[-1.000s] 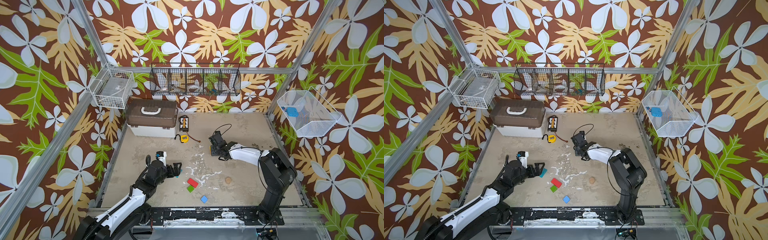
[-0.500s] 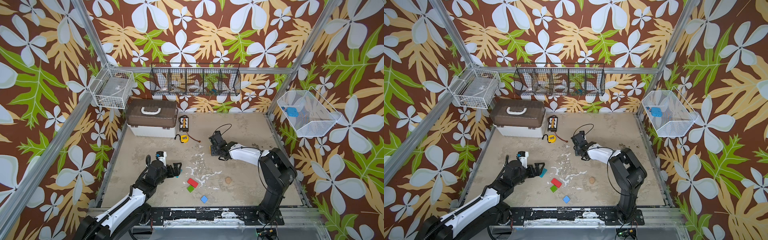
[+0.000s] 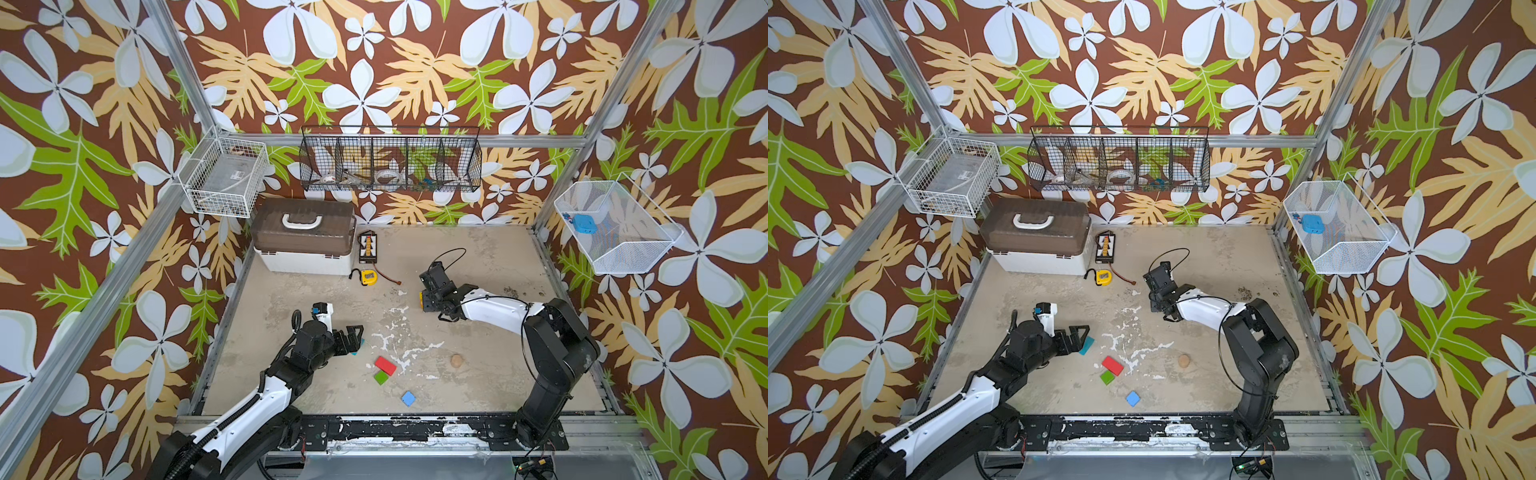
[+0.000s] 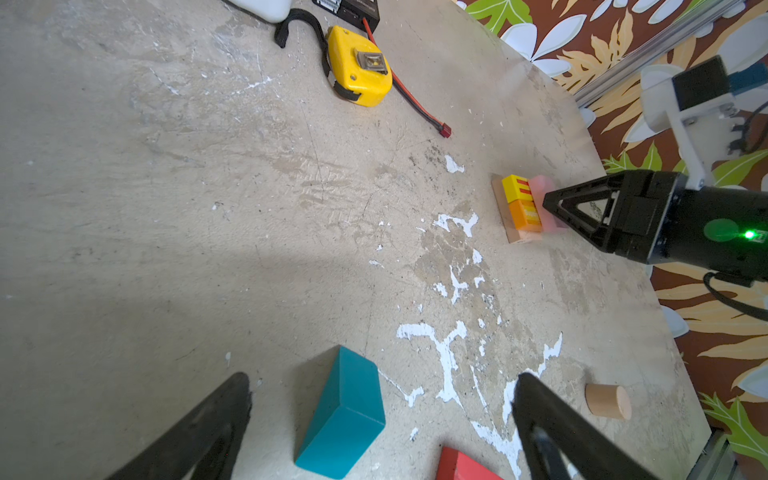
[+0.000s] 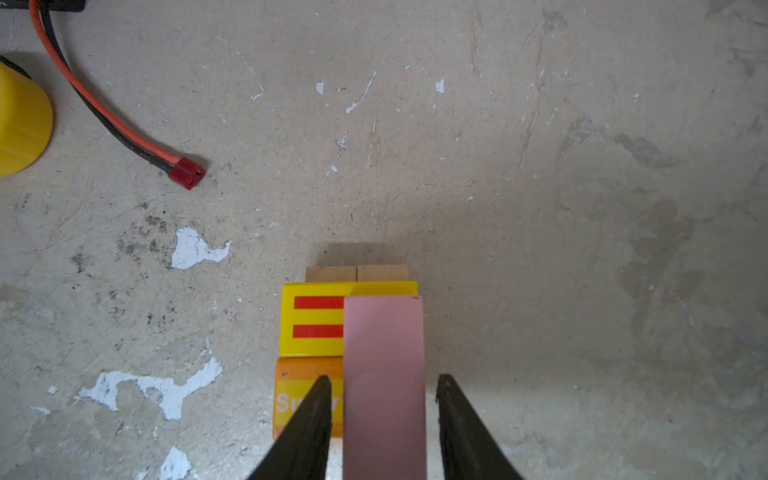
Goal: Build the wood block tower
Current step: 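Lower the pink block beside the striped block on the tower and release, then move the open right gripper back over the red block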
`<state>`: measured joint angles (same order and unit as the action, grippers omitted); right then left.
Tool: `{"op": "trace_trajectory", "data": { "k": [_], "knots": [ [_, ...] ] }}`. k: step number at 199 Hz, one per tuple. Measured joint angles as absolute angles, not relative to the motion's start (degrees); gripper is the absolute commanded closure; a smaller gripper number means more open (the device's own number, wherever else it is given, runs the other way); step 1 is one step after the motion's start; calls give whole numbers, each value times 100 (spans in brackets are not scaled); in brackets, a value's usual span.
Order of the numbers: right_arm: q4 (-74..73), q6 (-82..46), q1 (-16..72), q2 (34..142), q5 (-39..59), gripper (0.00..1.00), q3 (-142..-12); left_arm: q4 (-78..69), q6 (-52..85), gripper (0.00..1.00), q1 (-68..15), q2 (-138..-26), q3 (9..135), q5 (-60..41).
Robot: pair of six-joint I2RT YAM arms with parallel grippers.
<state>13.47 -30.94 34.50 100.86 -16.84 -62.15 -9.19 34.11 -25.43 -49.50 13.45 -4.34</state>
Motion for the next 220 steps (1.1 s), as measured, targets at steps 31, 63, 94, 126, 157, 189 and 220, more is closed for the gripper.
{"op": "trace_trajectory", "data": {
  "k": [31,63,94,126,157,189,220],
  "knots": [
    [1315,-3177,3450,9487,-1645,46,-5870,-919,3411,0,-2543,-4950,1345,-434],
    [1122,-3369,3531,8718,-1520,38,-5280,-921,3411,0,-2543,-4947,1345,-436],
    [880,-3597,3977,8156,-1525,34,-4751,-921,3411,0,-2543,-4947,1345,-434],
    [589,-3745,4746,7983,-1651,35,-4362,-921,3411,0,-2543,-4945,1345,-436],
    [379,-3859,5557,7970,-1918,37,-4064,-921,3411,0,-2543,-4963,1345,-434],
    [-95,-3848,6147,7778,-2104,38,-3535,-921,3413,0,-2543,-4974,1345,-436],
    [-781,-3656,6788,7627,-2187,38,-3059,-923,3413,0,-2543,-4912,1345,-436]
  ]
}}
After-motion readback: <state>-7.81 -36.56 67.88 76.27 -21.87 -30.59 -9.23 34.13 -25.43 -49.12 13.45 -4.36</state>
